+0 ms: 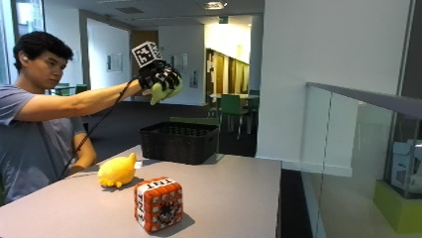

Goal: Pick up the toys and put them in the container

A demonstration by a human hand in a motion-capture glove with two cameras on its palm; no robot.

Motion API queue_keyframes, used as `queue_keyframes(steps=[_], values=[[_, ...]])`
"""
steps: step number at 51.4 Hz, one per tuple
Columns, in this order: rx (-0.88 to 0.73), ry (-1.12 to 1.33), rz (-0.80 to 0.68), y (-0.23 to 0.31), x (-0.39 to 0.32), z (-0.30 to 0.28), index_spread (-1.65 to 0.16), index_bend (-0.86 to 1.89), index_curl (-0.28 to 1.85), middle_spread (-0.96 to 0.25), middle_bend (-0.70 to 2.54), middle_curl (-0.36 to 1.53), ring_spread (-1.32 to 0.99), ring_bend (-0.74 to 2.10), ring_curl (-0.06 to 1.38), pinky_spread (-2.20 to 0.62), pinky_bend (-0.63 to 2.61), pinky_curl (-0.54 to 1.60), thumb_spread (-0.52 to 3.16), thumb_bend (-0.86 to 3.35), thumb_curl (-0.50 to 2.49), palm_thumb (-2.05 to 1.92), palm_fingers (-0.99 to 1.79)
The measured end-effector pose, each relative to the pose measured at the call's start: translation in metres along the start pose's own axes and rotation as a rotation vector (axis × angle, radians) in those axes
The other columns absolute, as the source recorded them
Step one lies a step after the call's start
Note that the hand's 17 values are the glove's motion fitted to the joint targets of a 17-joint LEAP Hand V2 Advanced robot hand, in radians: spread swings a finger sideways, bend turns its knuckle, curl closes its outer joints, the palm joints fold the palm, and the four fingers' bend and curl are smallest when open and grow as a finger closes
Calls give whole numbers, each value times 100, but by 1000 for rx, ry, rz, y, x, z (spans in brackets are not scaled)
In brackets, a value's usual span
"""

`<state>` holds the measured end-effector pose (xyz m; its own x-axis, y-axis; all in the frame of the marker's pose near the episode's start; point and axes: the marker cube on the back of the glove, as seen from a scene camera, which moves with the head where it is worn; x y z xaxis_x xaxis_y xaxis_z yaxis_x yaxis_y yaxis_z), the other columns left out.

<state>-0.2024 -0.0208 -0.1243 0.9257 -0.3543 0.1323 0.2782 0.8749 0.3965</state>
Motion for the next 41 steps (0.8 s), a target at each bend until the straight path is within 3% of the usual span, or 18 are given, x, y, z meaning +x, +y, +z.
queue_keyframes(steps=[4, 9, 13, 26, 30, 31, 34, 41], values=[[-22, 19, 53, -11, -21, 21, -38, 13, 24, -48, 32, 63, -45, 106, 52, -44, 115, 45, 90, 4, 80, 67, 94], [-59, -14, -52, -15, -25, 43, -38, 12, 23, -49, 31, 65, -45, 107, 52, -44, 116, 46, 91, 3, 81, 67, 93], [-98, -57, 73, -28, 3, 65, -37, 10, 21, -49, 30, 67, -45, 108, 52, -44, 118, 46, 92, 2, 82, 67, 90], [-203, 8, 109, -25, -9, 110, -36, 10, 15, -45, 24, 70, -45, 109, 52, -44, 121, 45, 99, -1, 83, 65, 84], [-248, 40, 134, -23, -4, 119, -34, 6, 12, -33, 12, 67, -37, 110, 52, -42, 122, 45, 118, -8, 72, 41, 65], [-254, 56, 139, -23, -2, 120, -33, 1, 10, -27, 6, 65, -33, 107, 51, -38, 128, 47, 118, -16, 66, 24, 41], [-263, 94, 142, -22, 3, 122, -31, 6, 13, -16, 6, 63, -23, 98, 52, -30, 141, 52, 116, -19, 56, -3, 8], [-252, 28, 110, -22, 1, 107, -28, 7, 11, -1, 14, 55, -10, 91, 44, -17, 155, 49, 114, -14, 43, -18, -5]])
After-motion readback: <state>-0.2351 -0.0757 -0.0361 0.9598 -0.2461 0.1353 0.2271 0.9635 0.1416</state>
